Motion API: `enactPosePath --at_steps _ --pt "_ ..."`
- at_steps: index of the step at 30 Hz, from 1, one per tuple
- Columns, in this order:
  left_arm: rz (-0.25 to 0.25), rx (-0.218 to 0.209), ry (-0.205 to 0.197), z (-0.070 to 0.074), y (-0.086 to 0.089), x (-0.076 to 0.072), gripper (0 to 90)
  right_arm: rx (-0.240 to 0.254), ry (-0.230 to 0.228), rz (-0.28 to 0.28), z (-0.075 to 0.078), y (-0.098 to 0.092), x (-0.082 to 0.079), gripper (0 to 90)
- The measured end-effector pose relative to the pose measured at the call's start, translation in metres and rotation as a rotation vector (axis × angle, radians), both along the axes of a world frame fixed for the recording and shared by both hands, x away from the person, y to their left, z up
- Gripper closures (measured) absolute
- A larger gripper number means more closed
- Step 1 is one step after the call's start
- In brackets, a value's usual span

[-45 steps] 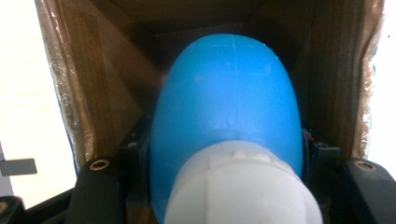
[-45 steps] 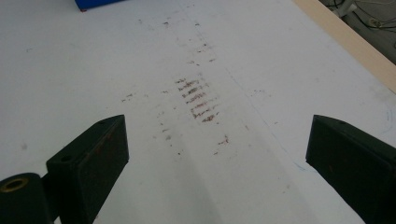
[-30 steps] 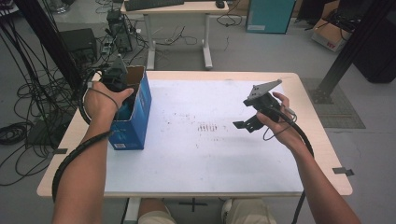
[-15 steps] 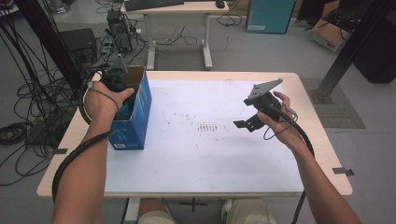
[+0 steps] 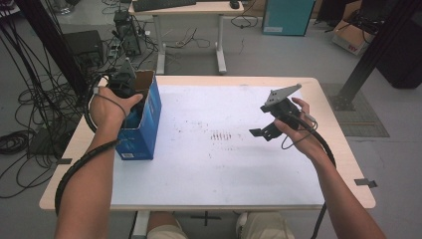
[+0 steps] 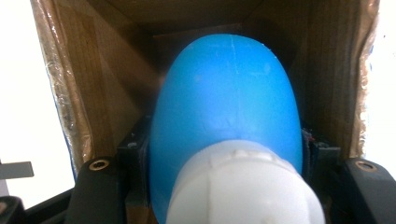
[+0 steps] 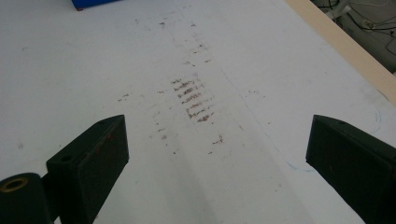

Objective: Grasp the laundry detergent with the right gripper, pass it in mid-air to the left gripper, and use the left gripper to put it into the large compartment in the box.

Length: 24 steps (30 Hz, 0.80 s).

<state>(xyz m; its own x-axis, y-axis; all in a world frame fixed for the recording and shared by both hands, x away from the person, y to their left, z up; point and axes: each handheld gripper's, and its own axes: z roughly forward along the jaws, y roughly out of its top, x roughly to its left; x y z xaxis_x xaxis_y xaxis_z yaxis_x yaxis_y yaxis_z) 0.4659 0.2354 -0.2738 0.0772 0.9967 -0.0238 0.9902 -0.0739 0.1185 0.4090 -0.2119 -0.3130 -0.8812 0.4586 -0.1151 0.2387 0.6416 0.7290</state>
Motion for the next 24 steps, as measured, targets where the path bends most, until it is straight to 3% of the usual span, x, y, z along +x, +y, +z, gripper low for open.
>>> enactPosePath --at_steps 24 --pt "-0.003 -0.001 0.0 0.0002 -0.0002 -0.0004 36.8 -0.002 -0.003 0.003 0.0002 0.0009 -0.0014 5.8"
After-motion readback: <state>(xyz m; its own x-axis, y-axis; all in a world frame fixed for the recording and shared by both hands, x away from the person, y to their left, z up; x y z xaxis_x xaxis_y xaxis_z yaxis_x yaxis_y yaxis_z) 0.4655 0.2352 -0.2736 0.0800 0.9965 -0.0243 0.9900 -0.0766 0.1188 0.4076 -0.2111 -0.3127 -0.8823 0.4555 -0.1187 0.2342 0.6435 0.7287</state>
